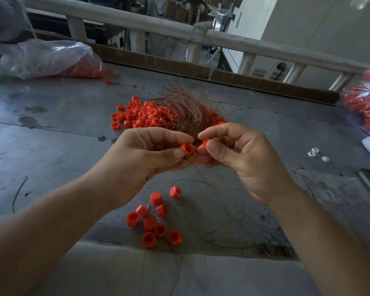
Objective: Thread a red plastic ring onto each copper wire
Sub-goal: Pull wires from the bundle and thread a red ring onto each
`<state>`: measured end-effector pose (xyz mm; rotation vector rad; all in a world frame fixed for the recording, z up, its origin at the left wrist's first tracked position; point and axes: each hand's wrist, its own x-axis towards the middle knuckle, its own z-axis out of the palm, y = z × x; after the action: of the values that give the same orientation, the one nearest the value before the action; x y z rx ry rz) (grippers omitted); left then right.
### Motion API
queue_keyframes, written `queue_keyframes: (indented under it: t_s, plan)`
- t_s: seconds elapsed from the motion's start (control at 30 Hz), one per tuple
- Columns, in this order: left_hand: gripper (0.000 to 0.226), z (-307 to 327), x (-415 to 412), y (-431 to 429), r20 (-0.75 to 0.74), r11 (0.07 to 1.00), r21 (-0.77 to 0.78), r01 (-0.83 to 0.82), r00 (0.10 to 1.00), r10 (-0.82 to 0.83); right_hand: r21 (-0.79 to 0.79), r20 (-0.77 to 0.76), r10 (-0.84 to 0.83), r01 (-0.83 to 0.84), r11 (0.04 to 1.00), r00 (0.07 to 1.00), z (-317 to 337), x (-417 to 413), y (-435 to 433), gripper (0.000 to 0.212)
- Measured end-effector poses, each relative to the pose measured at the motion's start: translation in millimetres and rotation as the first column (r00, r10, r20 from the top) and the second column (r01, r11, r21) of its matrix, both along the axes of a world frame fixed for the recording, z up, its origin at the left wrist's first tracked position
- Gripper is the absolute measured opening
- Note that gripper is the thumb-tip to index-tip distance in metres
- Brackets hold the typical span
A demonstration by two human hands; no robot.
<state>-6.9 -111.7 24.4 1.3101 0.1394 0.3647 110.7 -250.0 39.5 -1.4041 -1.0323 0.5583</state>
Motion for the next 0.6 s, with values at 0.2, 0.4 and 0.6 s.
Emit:
queue_keyframes:
  t_s: [0.2, 0.4, 0.6]
  plan:
    - [0.027, 0.0, -2.4, -2.1, 0.014, 0.996, 0.093, -0.019, 1.000, 0.017, 0.063, 0.243, -0.098, 0.085, 0.994, 0.965, -8.4, -8.0, 4.5, 0.014]
    - [0.023, -0.6, -1.6, -1.4, 0.001, 0.994, 0.094, -0.052, 0.999, 0.053, 0.086, 0.358, -0.149, 0.126, 0.988, 0.922, -11.8, -10.7, 5.7, 0.015]
    - [0.019, -0.1, -0.2, -5.7, -0.027, 0.985, 0.146, -0.087, 0.995, 0.092, 0.121, 0.491, -0.233, 0.199, 0.973, 0.840, -14.8, -11.3, 7.6, 0.025]
